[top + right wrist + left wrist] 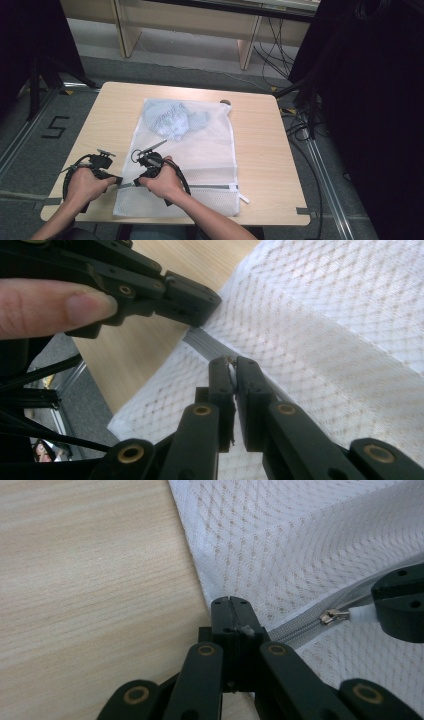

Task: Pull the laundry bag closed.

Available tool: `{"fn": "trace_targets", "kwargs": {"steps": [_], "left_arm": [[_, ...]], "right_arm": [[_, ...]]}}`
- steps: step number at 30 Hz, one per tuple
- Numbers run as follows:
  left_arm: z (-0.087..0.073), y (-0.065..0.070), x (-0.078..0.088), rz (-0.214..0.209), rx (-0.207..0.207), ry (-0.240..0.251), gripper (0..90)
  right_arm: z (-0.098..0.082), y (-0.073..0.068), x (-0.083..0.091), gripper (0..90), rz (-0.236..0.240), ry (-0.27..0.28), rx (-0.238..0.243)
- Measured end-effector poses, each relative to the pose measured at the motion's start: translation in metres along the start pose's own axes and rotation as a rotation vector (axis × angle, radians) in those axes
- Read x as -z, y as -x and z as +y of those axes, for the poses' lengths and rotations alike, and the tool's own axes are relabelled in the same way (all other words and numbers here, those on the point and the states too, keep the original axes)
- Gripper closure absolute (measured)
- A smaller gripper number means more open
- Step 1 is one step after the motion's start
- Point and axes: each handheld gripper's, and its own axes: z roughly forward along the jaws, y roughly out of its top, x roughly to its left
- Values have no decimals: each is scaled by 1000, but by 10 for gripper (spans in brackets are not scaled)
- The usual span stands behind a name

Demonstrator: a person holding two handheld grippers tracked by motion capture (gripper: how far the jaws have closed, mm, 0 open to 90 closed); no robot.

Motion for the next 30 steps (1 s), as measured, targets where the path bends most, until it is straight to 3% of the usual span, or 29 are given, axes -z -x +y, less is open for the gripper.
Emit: {"fn": "trace_targets", "kwargs": {"steps": [3,4,7,8,9,14,15,16,19,20,22,24,27,28,29,30], "left_arm": [[0,0,0,0,-1,-1,900],[0,0,0,-1,2,-1,900],[0,0,0,-1,2,0,899],[0,0,0,-1,1,-1,899],[0,0,0,-3,9,6,899],[0,1,-1,2,17,15,899],[0,1,-1,-2,17,12,899],[0,0,0,-3,6,3,899],[0,0,0,-4,10,5,899],[0,0,0,-6,10,4,899],[0,0,0,-6,11,5,899],[0,0,0,-4,10,6,899],[0,0,0,-5,11,3,899],[0,-1,0,-4,4,-4,899],[0,0,0,-4,10,3,899],[0,0,0,-7,12,5,899]], "right_arm": [[-1,-1,2,871,-5,-11,-26],[-2,2,2,871,3,-4,-3],[-2,1,5,871,-5,-11,-25],[-2,4,5,871,-1,-5,21],[-3,2,5,871,-5,-8,-7],[-3,2,6,871,-10,-13,-5],[-4,2,6,871,-4,-15,-22],[-4,3,6,871,-5,-9,4],[-4,4,6,871,4,-2,13],[-5,3,7,871,-4,-14,-18],[-5,4,8,871,1,-9,0],[-6,3,10,871,-8,-15,-25],[-6,6,10,871,-7,-9,9],[-7,5,11,871,0,-15,-24],[-8,7,11,871,-1,-8,-5],[-8,6,11,871,-1,-14,-21]]}}
